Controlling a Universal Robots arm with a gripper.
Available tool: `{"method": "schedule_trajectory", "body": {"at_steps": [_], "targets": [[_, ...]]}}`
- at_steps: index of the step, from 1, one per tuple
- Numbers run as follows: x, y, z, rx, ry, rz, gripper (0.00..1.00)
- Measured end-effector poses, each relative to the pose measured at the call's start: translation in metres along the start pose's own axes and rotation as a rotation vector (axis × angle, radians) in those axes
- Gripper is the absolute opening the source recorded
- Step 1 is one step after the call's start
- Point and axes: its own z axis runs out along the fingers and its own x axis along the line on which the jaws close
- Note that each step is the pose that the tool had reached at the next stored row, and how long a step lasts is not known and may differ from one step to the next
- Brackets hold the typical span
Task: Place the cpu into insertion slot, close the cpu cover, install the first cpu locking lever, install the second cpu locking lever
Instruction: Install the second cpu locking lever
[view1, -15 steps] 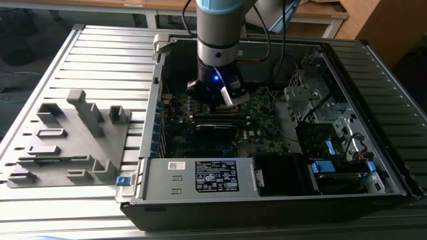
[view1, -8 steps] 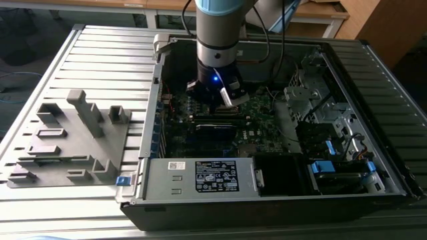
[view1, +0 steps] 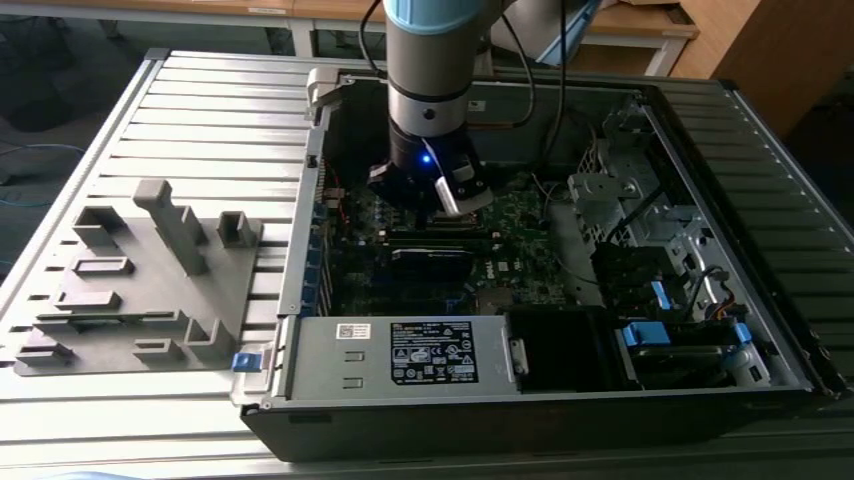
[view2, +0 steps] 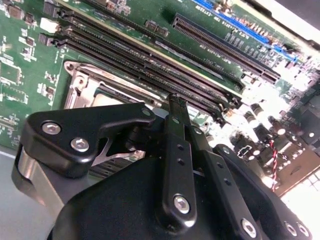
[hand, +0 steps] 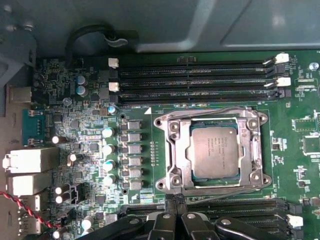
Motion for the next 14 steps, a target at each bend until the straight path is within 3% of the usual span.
{"method": "schedule_trajectory", "body": {"at_steps": [3,6,14], "targets": [[0.0006,-0.0001,0.0007,-0.0161,0.0009,0.001,0.11],[0.0010,-0.0001,0.0013,-0.0466,0.0026,0.002,0.11],[0.0045,-0.0008,0.0049,-0.0491,0.0022,0.002,0.11]]}}
